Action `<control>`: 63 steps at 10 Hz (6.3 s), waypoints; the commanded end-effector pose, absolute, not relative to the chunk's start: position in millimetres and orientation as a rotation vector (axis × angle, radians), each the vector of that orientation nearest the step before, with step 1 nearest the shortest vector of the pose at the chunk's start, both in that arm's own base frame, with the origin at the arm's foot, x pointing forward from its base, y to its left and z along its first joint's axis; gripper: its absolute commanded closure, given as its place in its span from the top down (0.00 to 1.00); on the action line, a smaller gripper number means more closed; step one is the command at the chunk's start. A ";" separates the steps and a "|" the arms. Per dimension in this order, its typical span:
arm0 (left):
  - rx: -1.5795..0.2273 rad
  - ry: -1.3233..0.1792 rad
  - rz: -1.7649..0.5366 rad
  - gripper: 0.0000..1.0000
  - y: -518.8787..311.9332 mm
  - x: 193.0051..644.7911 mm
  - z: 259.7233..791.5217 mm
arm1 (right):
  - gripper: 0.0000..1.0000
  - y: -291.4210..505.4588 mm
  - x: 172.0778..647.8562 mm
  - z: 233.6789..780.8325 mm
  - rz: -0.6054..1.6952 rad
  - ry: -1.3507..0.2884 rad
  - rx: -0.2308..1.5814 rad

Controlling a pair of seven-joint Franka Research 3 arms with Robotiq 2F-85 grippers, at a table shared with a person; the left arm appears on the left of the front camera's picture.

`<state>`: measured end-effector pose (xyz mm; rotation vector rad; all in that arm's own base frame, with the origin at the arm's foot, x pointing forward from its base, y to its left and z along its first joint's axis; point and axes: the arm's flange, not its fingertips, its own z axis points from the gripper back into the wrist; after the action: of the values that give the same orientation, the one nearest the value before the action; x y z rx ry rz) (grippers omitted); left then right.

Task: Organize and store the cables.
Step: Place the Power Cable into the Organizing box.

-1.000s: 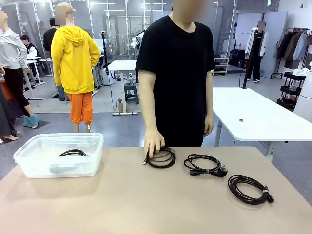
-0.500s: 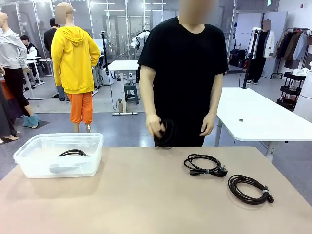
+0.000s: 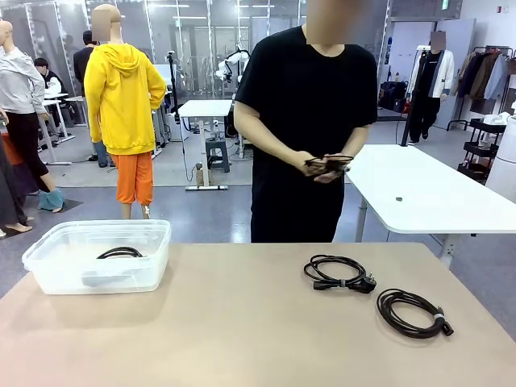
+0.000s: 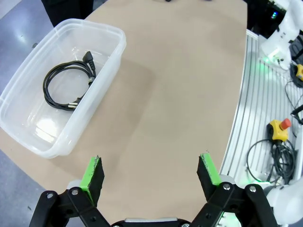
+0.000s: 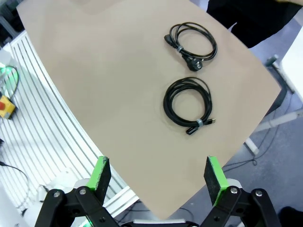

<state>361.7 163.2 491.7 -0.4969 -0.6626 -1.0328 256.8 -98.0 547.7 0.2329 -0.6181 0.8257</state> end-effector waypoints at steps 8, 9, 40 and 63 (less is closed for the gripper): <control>-0.494 -0.653 -1.023 1.00 163.6 363.2 492.6 | 1.00 60.0 438.8 454.7 1.265 -0.333 -0.002; -0.494 -0.653 -1.023 1.00 163.6 363.2 492.6 | 1.00 65.1 439.4 449.2 1.266 -0.325 0.008; -0.494 -0.653 -1.023 1.00 163.6 363.2 492.6 | 0.00 141.0 582.2 345.6 1.473 -0.136 0.024; -0.498 -0.661 -1.031 1.00 163.9 362.2 490.8 | 0.97 354.6 491.3 353.1 1.547 -0.151 0.093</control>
<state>362.2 163.9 490.8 -0.4984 -0.6613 -1.0312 503.8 364.5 346.6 0.0739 -0.1426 1.5690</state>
